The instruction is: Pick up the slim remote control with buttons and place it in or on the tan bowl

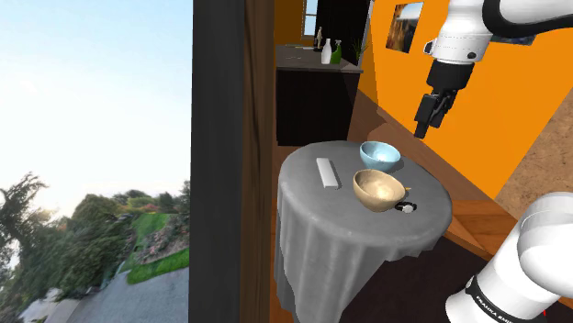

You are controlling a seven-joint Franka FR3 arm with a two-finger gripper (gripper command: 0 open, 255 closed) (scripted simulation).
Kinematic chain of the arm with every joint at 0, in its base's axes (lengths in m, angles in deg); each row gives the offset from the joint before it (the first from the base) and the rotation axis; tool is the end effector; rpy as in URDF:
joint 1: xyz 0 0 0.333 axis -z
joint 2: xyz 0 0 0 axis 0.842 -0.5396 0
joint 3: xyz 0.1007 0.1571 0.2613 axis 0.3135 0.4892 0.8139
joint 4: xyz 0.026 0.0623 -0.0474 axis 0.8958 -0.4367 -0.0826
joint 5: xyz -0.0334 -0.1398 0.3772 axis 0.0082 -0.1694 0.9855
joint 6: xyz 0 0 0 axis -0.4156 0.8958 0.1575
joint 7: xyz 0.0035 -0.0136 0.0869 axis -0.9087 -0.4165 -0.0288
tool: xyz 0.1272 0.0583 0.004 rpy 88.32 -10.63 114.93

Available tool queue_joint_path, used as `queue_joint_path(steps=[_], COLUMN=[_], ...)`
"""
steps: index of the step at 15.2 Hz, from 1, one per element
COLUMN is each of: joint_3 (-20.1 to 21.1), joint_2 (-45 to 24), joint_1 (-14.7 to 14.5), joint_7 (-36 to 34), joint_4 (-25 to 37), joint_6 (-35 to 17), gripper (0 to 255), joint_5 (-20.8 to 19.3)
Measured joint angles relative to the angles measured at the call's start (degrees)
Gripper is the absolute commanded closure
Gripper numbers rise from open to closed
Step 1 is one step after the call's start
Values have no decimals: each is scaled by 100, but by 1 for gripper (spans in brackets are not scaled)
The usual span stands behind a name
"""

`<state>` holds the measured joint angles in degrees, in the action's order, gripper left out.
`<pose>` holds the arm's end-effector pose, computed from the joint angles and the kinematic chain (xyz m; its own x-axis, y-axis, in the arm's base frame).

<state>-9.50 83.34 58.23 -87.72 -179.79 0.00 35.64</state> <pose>0.2969 -0.0216 0.5646 0.9998 -0.0206 -0.0036 -0.0204 -0.9989 0.0424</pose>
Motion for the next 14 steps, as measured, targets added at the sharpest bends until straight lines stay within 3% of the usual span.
queue_joint_path(steps=[6,14], joint_3=[39,60], joint_2=[-600,-2126], joint_1=[85,256], joint_7=[-304,-854], joint_4=[-149,-4], joint_6=[-738,-2127], gripper=[0,0], joint_5=[49,96])
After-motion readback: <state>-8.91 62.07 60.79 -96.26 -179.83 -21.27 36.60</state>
